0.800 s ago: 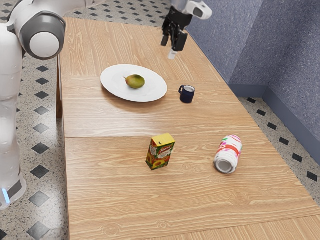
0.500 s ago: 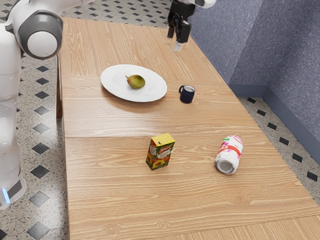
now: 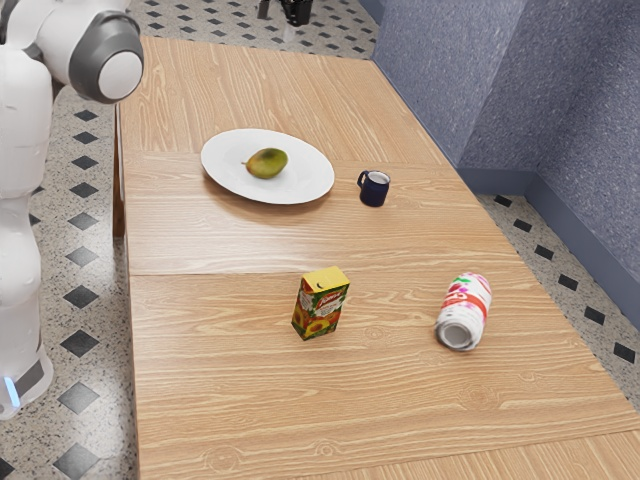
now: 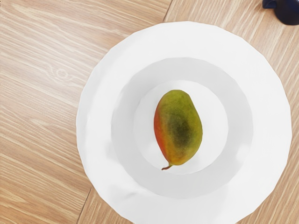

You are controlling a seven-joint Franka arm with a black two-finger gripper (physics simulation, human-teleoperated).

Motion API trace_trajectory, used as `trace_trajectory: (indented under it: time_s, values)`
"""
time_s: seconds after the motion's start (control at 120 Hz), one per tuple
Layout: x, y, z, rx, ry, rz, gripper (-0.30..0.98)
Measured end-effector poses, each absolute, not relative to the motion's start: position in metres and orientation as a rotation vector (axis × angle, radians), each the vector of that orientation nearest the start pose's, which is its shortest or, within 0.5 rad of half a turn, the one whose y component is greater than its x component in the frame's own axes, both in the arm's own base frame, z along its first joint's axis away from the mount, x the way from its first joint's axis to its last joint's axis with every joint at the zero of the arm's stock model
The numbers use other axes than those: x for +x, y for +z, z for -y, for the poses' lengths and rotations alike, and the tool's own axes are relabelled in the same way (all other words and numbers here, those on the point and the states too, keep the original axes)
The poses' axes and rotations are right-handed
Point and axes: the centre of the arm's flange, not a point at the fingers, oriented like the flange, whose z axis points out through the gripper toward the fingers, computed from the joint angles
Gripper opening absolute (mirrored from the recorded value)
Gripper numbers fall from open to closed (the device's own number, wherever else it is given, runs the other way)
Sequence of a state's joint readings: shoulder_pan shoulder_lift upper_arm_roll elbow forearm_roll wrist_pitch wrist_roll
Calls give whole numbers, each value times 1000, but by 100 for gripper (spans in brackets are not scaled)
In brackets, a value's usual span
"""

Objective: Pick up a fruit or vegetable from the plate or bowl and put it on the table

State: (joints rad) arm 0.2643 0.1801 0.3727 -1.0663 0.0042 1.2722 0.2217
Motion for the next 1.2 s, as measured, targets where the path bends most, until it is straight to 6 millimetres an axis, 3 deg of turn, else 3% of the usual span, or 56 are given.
trace_trajectory:
  time_s: [0.083,0.167,0.258,0.375,0.617,0.917,1.2]
  values:
    - [476,708,-317,-3015,35,622,69]
    - [473,654,-319,-3068,114,611,69]
    - [467,600,-307,-3113,139,564,69]
    - [464,563,-296,-3123,89,507,69]
    - [467,533,-297,-3086,-10,512,69]
    - [450,519,-321,-3050,-67,627,69]
    - [457,502,-312,-3051,-64,615,69]
